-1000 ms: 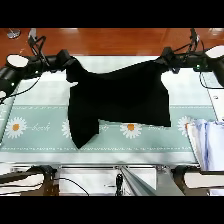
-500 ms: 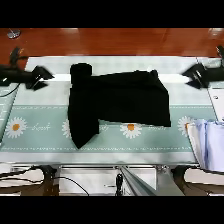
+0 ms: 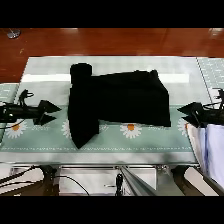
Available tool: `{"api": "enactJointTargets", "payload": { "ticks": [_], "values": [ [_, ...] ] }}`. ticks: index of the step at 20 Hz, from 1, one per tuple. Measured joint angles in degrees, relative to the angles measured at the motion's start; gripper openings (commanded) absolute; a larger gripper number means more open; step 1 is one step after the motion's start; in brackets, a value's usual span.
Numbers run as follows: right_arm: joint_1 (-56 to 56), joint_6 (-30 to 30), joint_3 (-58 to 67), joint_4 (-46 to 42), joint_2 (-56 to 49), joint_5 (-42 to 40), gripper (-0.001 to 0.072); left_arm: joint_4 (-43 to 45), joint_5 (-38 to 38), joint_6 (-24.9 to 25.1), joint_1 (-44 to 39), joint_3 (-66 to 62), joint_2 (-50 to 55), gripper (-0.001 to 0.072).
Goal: Fold the shirts.
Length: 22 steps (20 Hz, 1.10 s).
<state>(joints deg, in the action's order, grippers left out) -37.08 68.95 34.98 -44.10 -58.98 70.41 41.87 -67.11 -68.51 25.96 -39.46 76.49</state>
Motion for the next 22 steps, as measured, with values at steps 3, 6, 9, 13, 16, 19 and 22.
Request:
{"api": "enactJointTargets", "payload": {
  "ticks": [3,6,9,13,16,19,22],
  "values": [
    [-0.26,-0.59,-2.01,1.09,1.27,0.66,0.0628,-4.31,2.03,3.1,-4.39,2.16,0.96,0.0701],
    [-0.42,-0.79,-2.82,1.68,1.75,1.09,0.0628,-9.2,4.63,4.87,-9.92,2.89,2.56,0.0683],
    [-0.9,-0.57,-3.1,0.98,1.97,1.25,0.0628,-10.03,8.02,5.81,-13.64,2.58,4.04,0.0023],
    [-1.46,3.69,-3.26,-6.62,1.84,0.42,0.0629,-11.61,6.19,7.41,-14.43,0.61,4.61,0.0023],
    [-0.63,6.8,-3.3,-11.1,0.5,1.27,0.0628,-12.04,4.94,8.0,-14.53,-0.66,4.74,0.0023],
    [2.97,8.2,-3.3,-12.7,-2.78,0.76,0.0628,-12.26,4.31,8.22,-14.53,-1.16,4.81,0.0023],
    [6.75,8.68,-3.04,-10.01,-7.02,-2.8,0.0628,-12.31,3.98,8.35,-14.58,-1.38,4.81,0.0023]
  ]
}}
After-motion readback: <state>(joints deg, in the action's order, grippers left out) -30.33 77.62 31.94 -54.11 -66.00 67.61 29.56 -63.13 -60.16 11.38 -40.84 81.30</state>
